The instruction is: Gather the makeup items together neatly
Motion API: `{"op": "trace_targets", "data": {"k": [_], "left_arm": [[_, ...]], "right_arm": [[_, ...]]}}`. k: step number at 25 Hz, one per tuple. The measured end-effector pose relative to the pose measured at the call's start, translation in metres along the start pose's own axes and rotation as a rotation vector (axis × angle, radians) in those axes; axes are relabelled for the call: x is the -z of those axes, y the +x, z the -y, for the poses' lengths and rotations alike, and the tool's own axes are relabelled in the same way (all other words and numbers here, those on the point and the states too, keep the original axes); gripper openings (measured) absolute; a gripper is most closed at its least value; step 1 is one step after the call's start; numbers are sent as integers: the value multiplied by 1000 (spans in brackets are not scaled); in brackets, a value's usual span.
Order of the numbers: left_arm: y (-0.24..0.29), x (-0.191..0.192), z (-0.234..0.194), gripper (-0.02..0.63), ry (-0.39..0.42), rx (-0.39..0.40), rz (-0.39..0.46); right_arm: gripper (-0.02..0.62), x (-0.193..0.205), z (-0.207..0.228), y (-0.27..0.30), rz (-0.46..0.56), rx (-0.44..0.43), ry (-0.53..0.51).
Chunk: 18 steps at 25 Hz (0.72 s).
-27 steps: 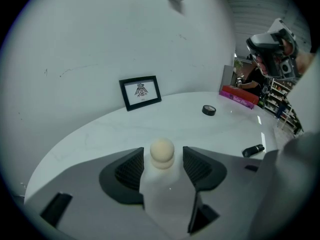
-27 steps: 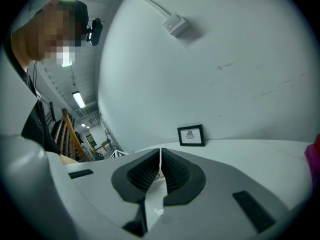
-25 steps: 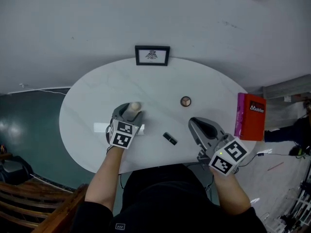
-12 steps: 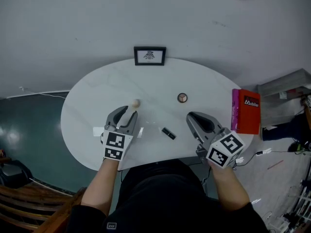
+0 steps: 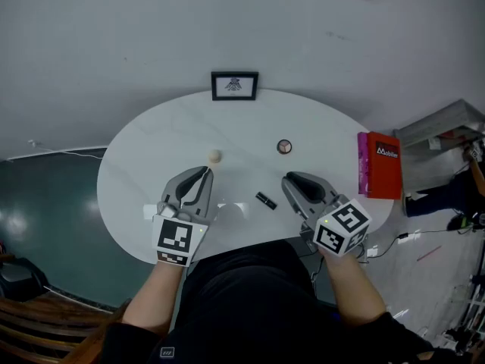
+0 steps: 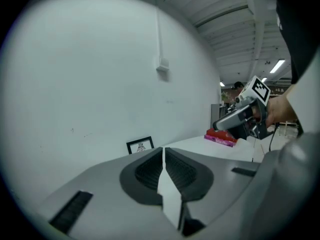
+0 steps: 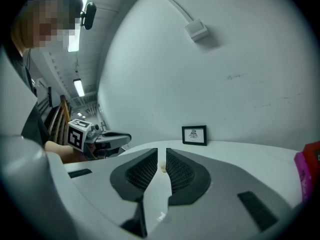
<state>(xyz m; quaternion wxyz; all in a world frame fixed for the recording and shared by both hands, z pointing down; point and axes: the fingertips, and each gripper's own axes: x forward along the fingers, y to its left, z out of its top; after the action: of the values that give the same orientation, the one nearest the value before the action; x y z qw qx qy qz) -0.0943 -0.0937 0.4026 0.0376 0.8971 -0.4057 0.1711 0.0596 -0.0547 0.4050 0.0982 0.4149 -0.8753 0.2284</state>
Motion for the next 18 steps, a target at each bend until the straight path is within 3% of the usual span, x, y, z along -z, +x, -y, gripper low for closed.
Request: {"op": "trace_targets", "data": {"k": [11,13,18], "left_arm": [[-3,-4,0,25,-64,-15,30],[1,1,-2,25,-71,-20,25],[12,12,-2,25,-101,-20,22]], "right_arm": [[46,54,3,18,-159,-4,-22],[111,67,5,22,-197,-10,-23],[144,100,9,34,-289,-13,-47]]}}
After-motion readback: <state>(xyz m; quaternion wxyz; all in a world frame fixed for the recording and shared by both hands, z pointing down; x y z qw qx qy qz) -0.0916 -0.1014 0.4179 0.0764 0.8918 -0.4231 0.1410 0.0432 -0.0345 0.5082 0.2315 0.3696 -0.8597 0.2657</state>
